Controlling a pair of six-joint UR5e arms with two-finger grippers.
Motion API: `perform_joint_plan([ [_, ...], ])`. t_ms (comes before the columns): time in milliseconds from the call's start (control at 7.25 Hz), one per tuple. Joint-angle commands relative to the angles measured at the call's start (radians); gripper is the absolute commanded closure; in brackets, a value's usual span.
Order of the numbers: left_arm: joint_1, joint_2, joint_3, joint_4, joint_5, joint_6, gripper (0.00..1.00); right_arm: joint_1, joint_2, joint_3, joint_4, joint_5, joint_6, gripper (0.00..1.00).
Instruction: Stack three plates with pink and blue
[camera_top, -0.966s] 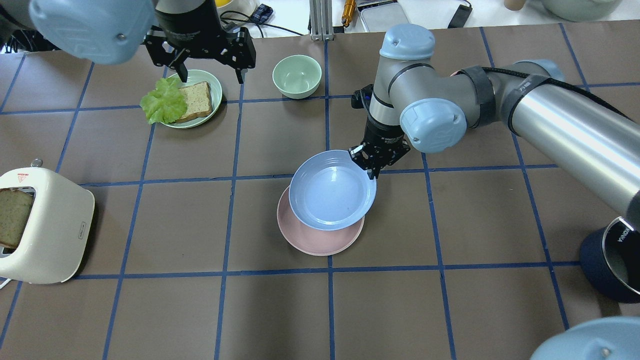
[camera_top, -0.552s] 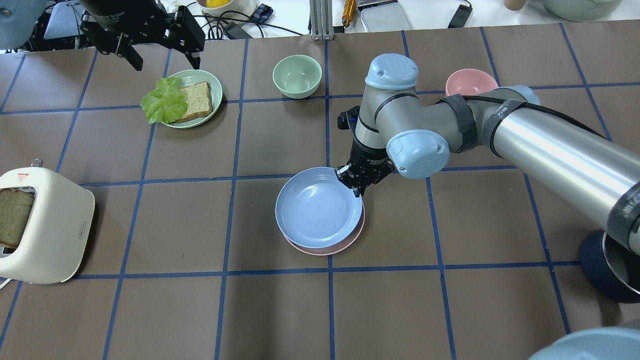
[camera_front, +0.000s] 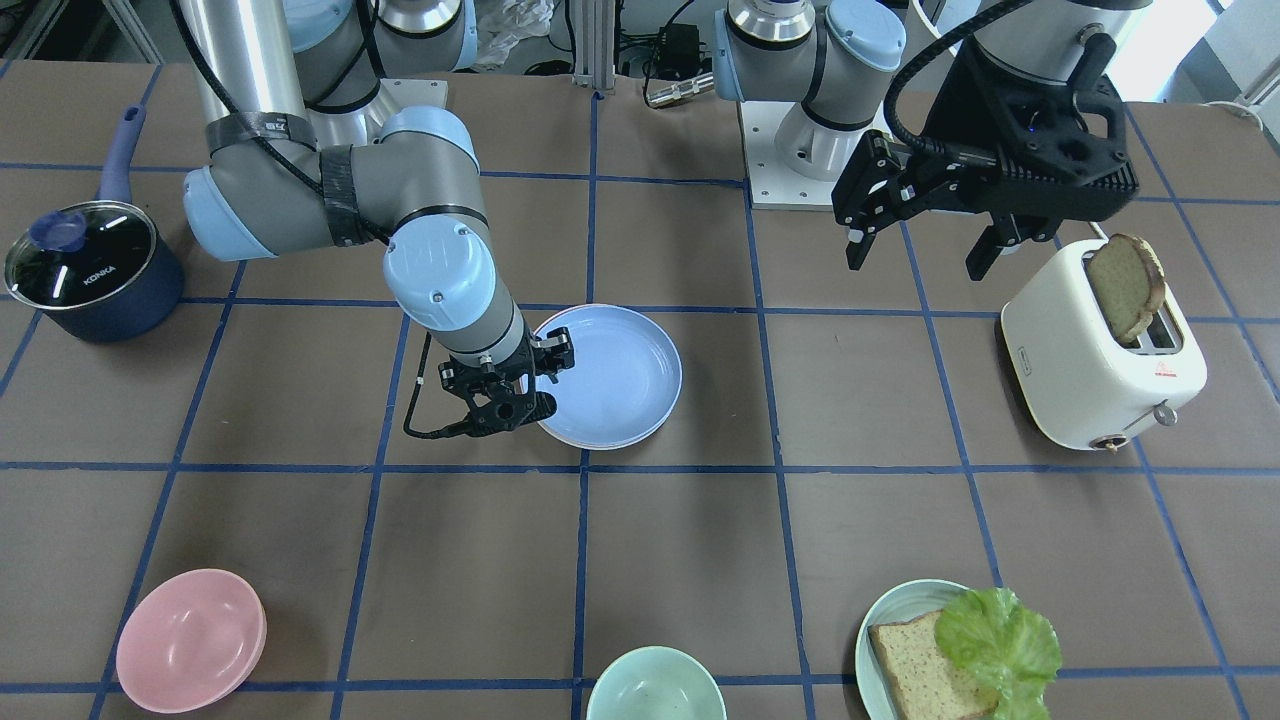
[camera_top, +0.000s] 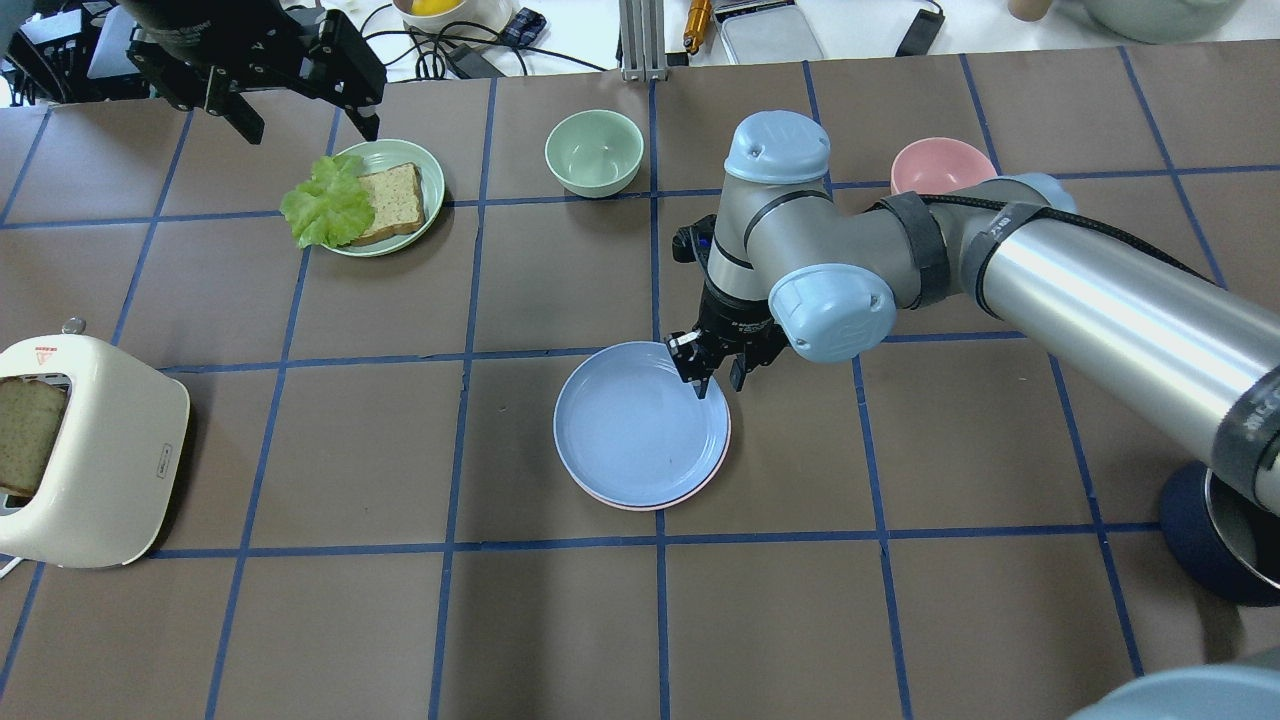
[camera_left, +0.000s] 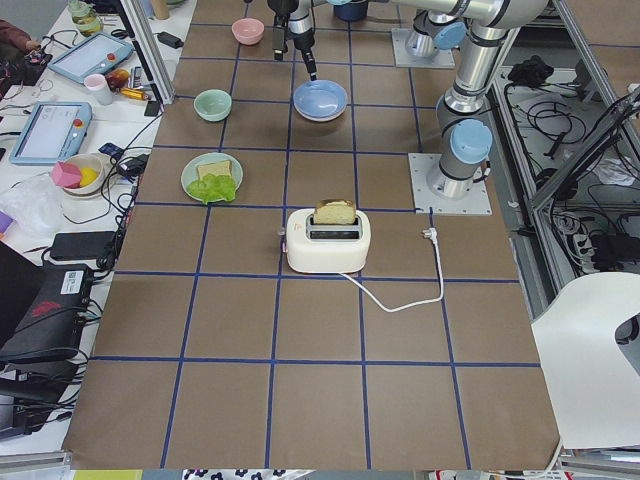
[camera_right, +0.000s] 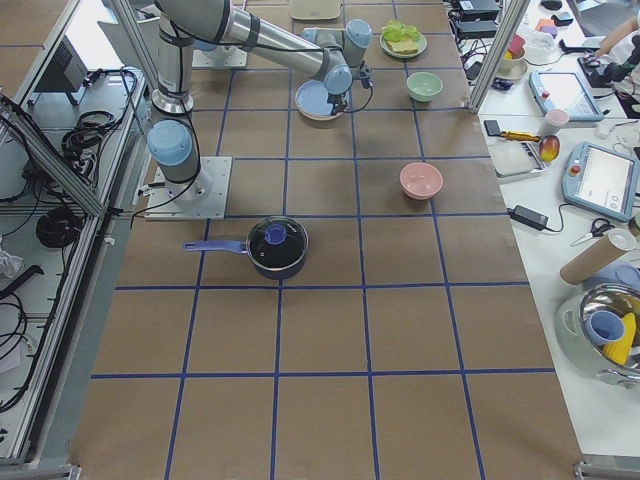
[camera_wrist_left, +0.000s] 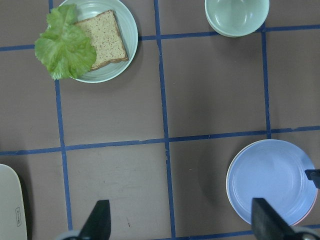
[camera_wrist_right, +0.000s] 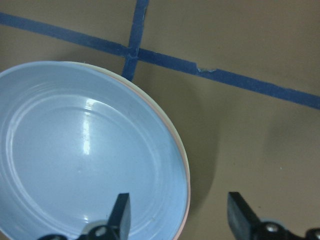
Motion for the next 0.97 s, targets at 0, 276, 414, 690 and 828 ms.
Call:
perform_joint_plan([
  [0, 0.000, 0.009, -0.053, -0.013, -0.001, 0.001, 0.01, -0.023, -0.068, -0.079, 0.066, -0.073, -0.001, 0.00],
  [276, 0.001, 0.035, -0.113, 0.003, 0.000, 0.002, 0.01, -0.075, -0.111, -0.195, 0.176, -0.114, -0.008, 0.00],
  [414, 0.001, 0.038, -0.115, 0.001, 0.002, 0.002, 0.00, -0.133, -0.130, -0.255, 0.222, -0.119, -0.019, 0.00],
  [690, 0.000, 0.040, -0.117, -0.005, 0.002, 0.004, 0.00, -0.213, -0.203, -0.280, 0.254, -0.115, -0.071, 0.00],
  [828, -0.002, 0.040, -0.117, -0.013, 0.004, 0.002, 0.00, -0.214, -0.247, -0.291, 0.337, -0.112, -0.056, 0.00],
])
